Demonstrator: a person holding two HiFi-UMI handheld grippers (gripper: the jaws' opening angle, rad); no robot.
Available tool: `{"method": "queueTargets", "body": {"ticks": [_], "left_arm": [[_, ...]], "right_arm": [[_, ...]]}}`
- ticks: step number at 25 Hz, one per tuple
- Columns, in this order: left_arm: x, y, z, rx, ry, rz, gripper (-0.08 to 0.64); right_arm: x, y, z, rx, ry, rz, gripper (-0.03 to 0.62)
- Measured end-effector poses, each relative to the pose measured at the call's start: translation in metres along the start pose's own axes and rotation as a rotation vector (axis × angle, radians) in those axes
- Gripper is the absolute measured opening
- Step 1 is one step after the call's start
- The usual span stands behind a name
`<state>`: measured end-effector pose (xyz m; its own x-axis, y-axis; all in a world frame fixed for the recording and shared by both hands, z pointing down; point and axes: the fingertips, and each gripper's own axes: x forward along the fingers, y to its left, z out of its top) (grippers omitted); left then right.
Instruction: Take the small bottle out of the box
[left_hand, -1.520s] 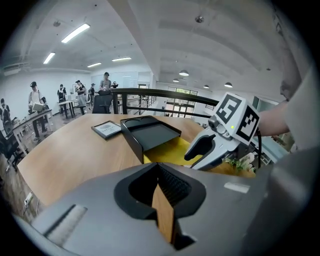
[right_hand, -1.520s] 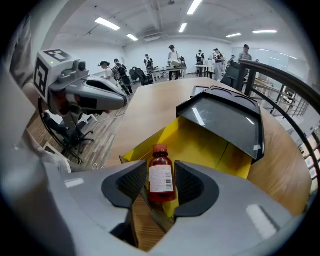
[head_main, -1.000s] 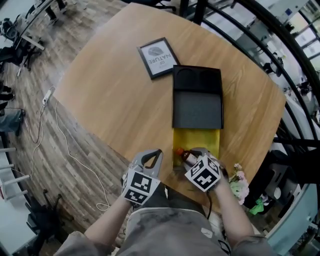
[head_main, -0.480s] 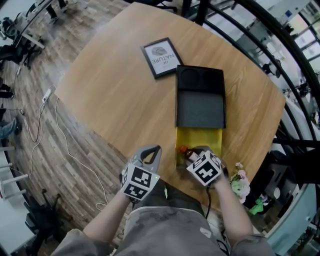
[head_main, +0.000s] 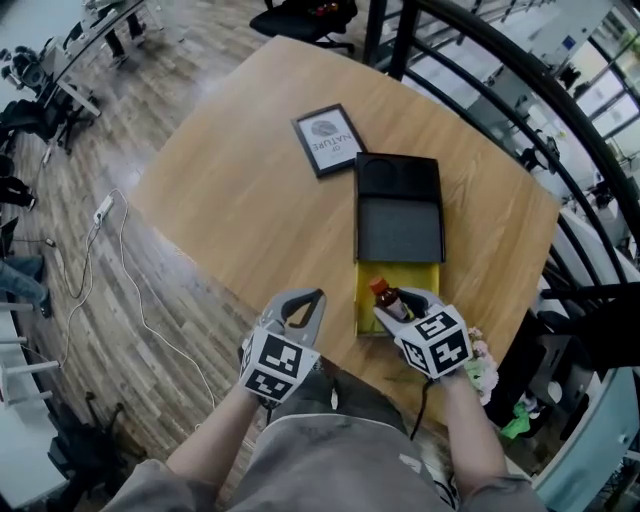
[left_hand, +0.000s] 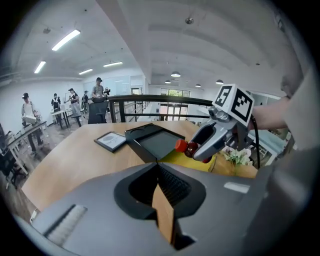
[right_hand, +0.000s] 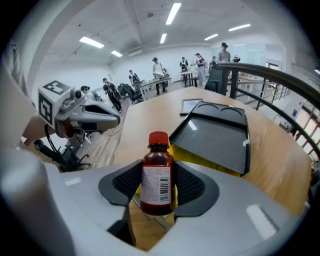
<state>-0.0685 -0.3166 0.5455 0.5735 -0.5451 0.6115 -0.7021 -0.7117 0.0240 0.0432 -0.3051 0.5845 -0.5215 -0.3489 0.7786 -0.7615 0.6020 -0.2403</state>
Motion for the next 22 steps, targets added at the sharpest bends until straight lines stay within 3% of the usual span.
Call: {"method": "queueTargets", "body": {"ticks": [9,14,22], "left_arm": [[-0.074,0.003,0.096,0.096,-0.199,0.054,0.002],[-0.128,0.001,0.158,0.060,-0.388,0.070,0.002],[-0.186,-0.011,0.207,0.091,-0.515,0.113,0.002]], "right_arm": [[-0.117,0.025,0.091,0.084,-0.394,-0.024,0.212],[-0.185,0.052,0.145,0.019,-0.619,-0.055,0.212],[-0.277,0.095,0.186,-0.047,-0.876,-0.102,0.212]]}}
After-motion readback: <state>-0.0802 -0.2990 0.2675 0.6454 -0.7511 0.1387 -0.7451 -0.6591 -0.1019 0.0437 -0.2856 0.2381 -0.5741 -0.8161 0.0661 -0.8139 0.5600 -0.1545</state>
